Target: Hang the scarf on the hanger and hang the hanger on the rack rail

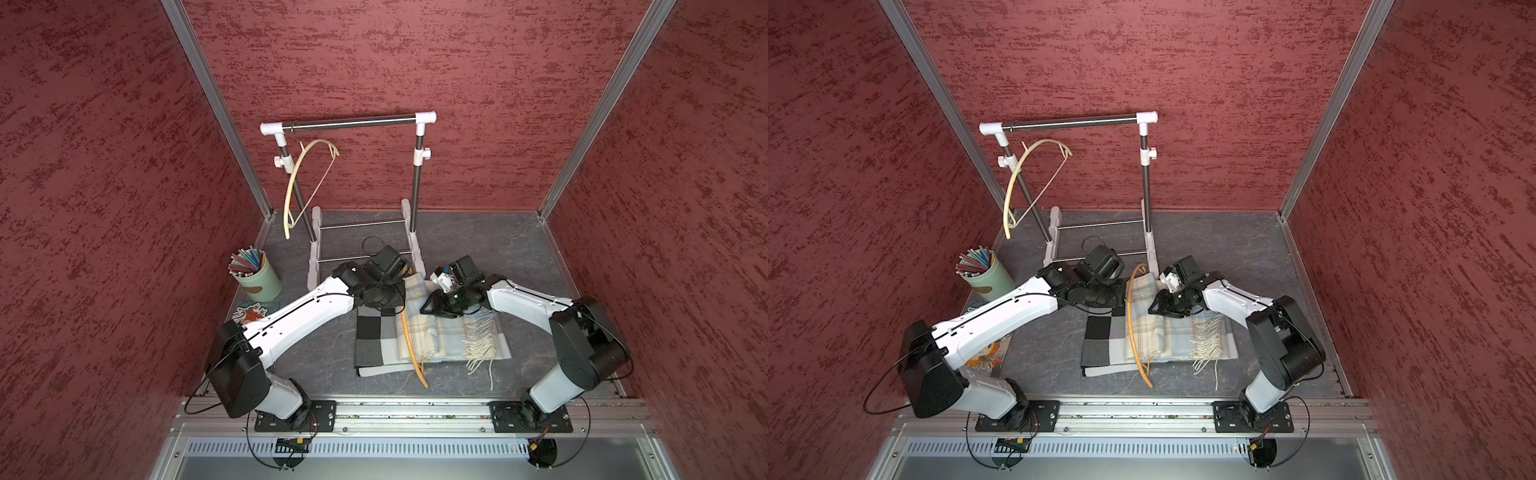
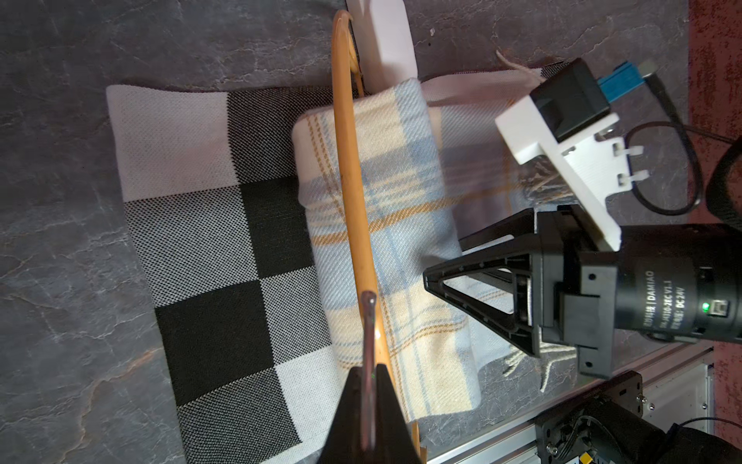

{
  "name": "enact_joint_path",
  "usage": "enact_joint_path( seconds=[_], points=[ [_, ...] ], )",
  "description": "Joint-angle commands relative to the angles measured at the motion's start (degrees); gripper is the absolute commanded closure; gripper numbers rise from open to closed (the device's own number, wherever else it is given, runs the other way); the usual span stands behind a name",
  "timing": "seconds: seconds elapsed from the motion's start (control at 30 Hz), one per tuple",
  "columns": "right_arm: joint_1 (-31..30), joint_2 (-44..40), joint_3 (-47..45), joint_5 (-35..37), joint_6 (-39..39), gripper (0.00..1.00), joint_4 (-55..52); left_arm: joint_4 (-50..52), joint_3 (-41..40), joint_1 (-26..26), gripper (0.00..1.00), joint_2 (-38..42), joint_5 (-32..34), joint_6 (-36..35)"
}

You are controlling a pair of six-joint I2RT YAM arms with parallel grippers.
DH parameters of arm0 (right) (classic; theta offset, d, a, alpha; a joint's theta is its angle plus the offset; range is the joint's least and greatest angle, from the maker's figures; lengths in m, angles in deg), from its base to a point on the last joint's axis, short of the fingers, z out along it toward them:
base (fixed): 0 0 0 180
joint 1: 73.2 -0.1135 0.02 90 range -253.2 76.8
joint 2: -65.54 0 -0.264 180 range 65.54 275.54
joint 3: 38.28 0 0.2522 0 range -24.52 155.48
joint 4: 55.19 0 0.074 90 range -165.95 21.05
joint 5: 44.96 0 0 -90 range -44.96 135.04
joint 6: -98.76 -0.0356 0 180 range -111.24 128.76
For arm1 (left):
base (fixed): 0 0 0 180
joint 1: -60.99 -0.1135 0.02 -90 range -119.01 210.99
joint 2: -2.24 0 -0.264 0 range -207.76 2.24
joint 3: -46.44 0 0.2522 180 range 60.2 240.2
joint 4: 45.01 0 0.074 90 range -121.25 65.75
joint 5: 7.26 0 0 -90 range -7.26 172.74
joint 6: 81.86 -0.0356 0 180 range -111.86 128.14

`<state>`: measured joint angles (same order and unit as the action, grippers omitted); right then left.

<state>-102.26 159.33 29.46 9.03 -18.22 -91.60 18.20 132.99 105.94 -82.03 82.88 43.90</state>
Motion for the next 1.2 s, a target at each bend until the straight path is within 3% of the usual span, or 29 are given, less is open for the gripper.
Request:
enact_joint_path(
  seconds=[0.0,0.1,0.17,0.27,0.47,0.63,0.8,0.87,1.17],
  points=[
    [-1.59,0.67,2.63,-1.24,-0.28,0.68,0.13,2.67,-1.69,0.06,1.0,-0.12,-0.16,-1.27],
    [-1.91,1.65,2.59,-3.46,-2.19,0.74,2.28,2.67,-1.69,-0.11,1.0,0.05,-0.21,-1.29],
    [-2.2,1.47,2.72,-4.34,-2.62,1.0,3.18,2.9,-1.69,-0.2,1.0,0.2,-0.16,-1.32],
    [-2.23,-4.0,2.28,-1.36,-2.63,1.0,3.22,5.77,-0.4,-0.81,1.0,0.88,0.88,-1.66],
    [0.09,-14.62,5.06,2.44,-1.12,1.0,-10.12,13.91,5.82,-3.06,1.0,5.26,-1.05,-2.79],
    [4.77,-20.39,-1.16,6.45,-1.77,1.0,-15.53,13.24,5.43,-3.0,1.0,5.93,-3.31,-2.11],
    [8.06,-19.02,-5.75,12.65,0.24,1.0,-15.75,10.2,2.51,-3.22,1.0,4.36,-3.22,-0.95],
    [9.46,-16.14,-6.29,11.72,0.77,1.0,-13.98,10.05,3.19,-3.2,1.0,3.56,-3.22,-0.94],
    [14.4,-14.68,-1.34,6.01,-0.29,1.0,-12.59,16.5,17.11,-3.54,1.0,1.72,-4.39,-1.23]
  ],
)
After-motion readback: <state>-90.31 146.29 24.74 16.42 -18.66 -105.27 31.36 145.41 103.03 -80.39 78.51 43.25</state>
